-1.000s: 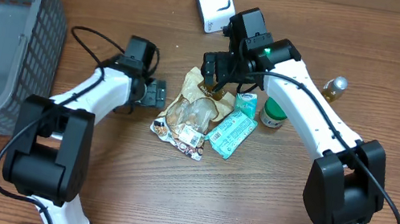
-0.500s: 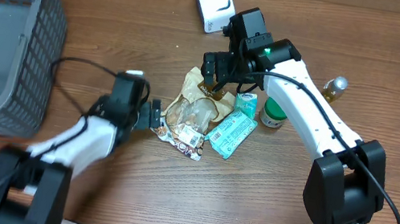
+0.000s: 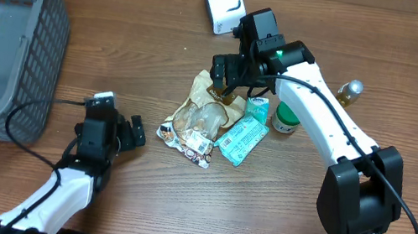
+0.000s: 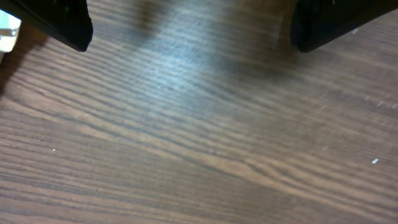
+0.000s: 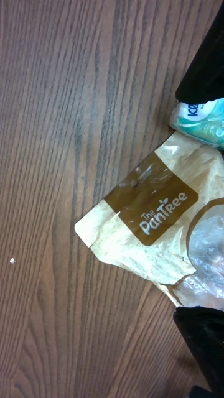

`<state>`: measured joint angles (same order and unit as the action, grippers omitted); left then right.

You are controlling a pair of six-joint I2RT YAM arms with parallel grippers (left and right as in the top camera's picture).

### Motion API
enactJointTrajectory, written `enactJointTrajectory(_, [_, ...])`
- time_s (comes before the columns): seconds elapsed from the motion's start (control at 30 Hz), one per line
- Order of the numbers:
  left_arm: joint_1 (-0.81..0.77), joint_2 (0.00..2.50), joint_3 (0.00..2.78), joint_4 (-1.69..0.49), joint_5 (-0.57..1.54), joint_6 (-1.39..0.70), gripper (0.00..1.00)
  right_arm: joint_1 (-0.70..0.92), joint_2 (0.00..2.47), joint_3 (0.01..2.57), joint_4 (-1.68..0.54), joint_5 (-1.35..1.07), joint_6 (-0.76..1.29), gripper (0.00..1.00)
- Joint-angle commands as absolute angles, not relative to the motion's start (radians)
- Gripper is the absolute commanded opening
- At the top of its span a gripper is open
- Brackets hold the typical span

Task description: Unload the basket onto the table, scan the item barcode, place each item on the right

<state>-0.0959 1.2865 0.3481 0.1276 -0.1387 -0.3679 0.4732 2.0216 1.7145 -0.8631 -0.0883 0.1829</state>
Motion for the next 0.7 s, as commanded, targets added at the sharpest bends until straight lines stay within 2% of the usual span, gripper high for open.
enactJointTrajectory(0.0, [-0.074,1.225,0.282,0.179,-0.13,-0.4,1.0,0.476,2.006,1.713,-0.858,-0.079,0.183,1.0])
enactJointTrajectory(0.57, [0.009,0.892,0.015,0.264,-0.101,-0.454,1.0,0.476,2.006,1.713,-0.858,-0.079,0.183,1.0])
enactJointTrajectory(0.67, [0.008,0.806,0.005,0.202,-0.112,-0.457,1.0,0.476,2.006,1.713,-0.858,-0.079,0.183,1.0])
